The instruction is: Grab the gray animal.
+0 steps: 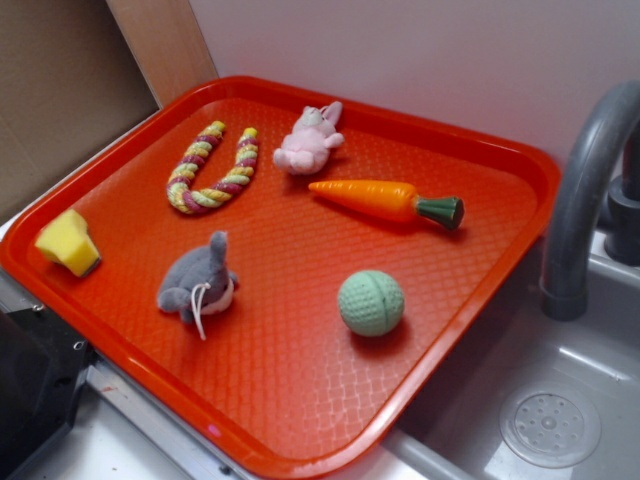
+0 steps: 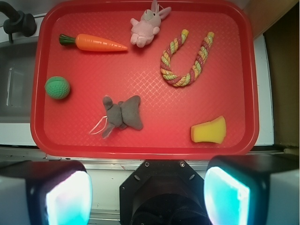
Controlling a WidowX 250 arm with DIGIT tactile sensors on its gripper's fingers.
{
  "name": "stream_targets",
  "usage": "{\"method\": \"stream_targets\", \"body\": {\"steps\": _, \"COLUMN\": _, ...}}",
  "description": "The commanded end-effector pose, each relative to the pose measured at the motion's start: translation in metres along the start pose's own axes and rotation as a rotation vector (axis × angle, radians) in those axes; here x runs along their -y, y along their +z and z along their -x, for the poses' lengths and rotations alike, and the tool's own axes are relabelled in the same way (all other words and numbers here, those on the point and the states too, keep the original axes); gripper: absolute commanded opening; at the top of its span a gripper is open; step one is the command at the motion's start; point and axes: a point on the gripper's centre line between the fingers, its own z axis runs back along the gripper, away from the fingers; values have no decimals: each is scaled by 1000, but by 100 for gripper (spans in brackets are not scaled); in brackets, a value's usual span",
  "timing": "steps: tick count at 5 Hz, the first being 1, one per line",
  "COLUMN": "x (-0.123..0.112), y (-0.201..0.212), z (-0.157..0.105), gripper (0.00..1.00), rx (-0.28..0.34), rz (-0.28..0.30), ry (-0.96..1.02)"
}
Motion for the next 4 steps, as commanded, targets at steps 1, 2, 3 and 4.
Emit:
{"method": "stream_targets", "body": {"steps": 1, "x": 0, "y": 0, "z": 0, "gripper": 100, "rx": 0, "rz": 0, "ry": 0}}
{"method": "stream_targets", "body": {"steps": 2, "x": 7, "y": 0, "z": -29, "gripper": 100, "rx": 128, "rz": -105, "ry": -255}}
{"method": "stream_targets", "body": {"steps": 3, "x": 18, "y": -13, "z": -54, "gripper": 100, "rx": 100, "rz": -137, "ry": -516}}
{"method": "stream_targets", "body": {"steps": 4, "x": 32, "y": -33, "z": -63, "gripper": 100, "rx": 47, "rz": -161, "ry": -778}}
